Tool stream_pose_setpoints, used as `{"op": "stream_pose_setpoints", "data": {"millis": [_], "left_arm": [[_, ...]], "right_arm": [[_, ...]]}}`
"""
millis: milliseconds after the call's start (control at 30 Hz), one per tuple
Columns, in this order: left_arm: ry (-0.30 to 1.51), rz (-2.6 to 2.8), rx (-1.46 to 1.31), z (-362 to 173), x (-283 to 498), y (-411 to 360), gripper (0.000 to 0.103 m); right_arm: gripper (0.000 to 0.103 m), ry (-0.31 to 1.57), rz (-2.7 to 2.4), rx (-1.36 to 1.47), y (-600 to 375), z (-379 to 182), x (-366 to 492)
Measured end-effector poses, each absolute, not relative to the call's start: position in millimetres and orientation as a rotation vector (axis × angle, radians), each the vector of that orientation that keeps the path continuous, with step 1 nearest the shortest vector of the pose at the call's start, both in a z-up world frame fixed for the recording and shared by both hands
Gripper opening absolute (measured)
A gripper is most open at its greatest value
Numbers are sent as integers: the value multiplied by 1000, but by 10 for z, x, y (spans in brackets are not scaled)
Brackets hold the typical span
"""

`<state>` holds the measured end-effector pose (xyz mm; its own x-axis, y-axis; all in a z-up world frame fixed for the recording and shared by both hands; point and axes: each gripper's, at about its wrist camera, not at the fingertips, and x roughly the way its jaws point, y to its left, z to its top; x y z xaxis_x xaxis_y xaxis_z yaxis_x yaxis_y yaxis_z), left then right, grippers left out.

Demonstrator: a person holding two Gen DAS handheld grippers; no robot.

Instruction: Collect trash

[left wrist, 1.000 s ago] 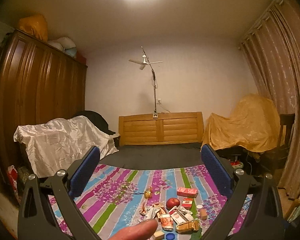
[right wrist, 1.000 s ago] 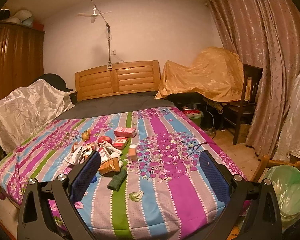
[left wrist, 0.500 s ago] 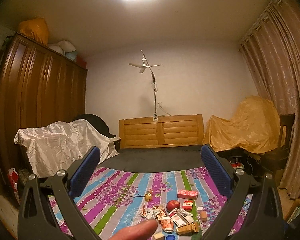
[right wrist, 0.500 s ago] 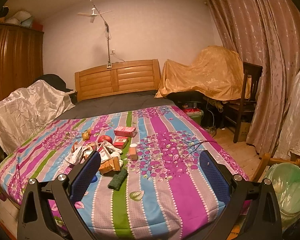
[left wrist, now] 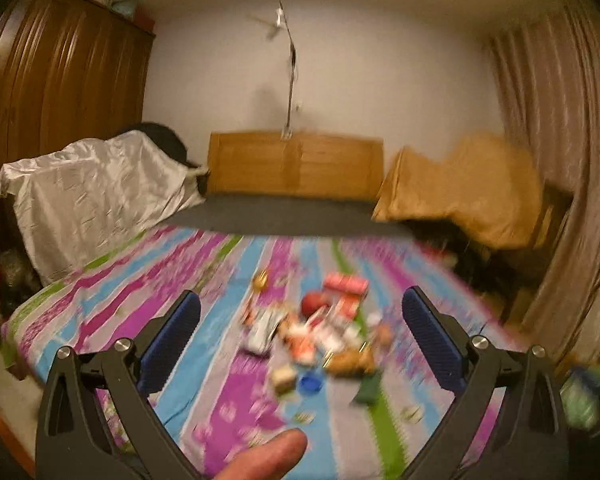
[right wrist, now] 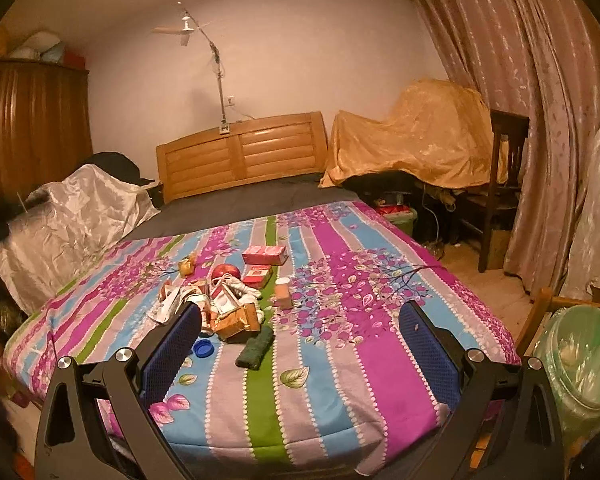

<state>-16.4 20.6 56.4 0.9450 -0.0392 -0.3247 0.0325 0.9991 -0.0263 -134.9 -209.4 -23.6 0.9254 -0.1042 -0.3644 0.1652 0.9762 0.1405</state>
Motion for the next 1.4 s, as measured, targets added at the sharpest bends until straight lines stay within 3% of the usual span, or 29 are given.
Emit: {"op": "stream_pose_setpoints", "data": {"millis": [167, 1400], "left_arm": [[424, 18, 33, 172, -133, 210, 97], [487, 20, 66, 47, -76, 99, 97]], "right_arm": [[99, 385, -159, 274, -2288, -297, -1402], [99, 472, -64, 258, -2227, -437, -1161]]}}
